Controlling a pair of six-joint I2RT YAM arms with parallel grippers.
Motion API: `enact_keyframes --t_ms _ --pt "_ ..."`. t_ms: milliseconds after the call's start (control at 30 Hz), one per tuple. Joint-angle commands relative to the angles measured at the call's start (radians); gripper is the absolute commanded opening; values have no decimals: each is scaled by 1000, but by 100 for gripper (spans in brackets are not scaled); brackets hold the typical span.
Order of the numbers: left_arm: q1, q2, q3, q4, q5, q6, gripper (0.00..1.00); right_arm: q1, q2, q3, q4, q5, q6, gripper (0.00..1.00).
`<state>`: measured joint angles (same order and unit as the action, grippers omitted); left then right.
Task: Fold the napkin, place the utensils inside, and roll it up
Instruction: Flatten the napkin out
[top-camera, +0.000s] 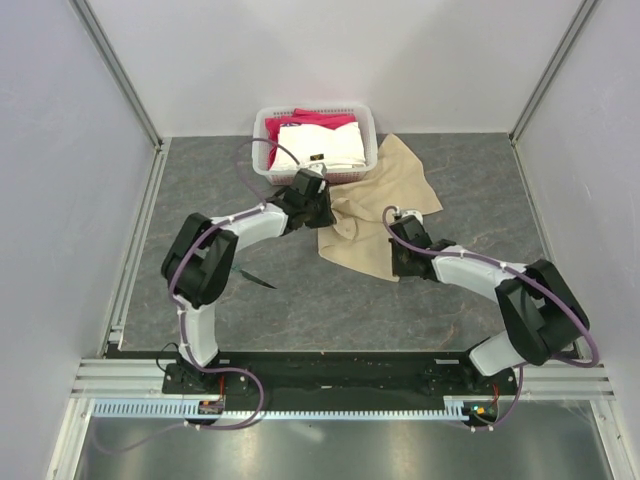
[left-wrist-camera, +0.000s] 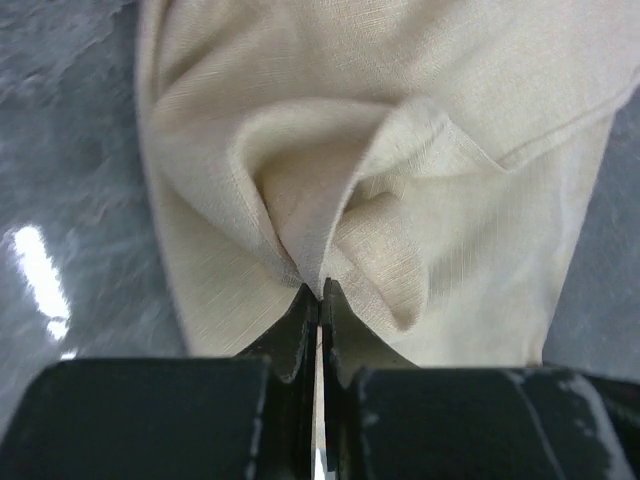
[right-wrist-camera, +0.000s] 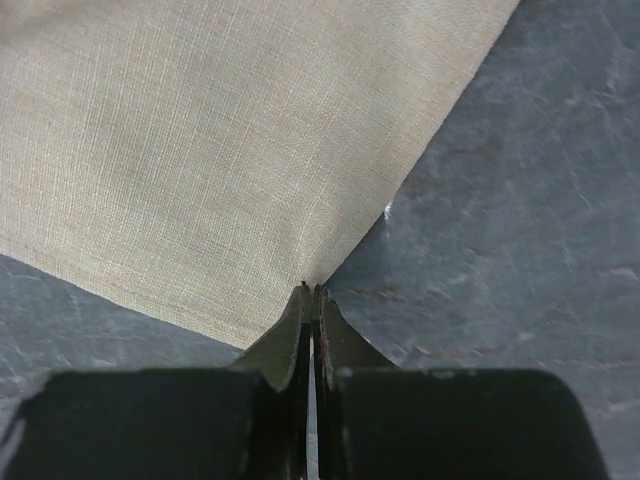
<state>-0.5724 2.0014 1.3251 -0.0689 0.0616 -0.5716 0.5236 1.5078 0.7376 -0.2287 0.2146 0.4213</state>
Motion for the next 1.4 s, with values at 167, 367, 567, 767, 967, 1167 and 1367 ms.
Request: enact_keyframes --t_ms 167,367,567,767,967,1167,1367 --pt "184 -401 -216 -126 145 105 2 -43 -152 2 -162 80 -41 0" --pt "275 -527 -332 -238 -58 164 36 -47 -189 14 -182 56 -47 0" --pt "276 -662 -449 -246 -144 151 80 -47 -193 6 -172 25 -39 0" --pt "275 -714 -595 -180 -84 98 77 -48 -184 -9 -143 -12 -33 0" --pt "296 -698 -610 -126 -262 88 65 -47 -175 -10 -123 -50 -36 0" --pt "341 -621 -552 -52 -303 130 64 -47 -178 -21 -123 -44 -38 0" --pt "420 -449 -440 -75 -195 171 56 -48 -181 -24 -126 -27 -35 0"
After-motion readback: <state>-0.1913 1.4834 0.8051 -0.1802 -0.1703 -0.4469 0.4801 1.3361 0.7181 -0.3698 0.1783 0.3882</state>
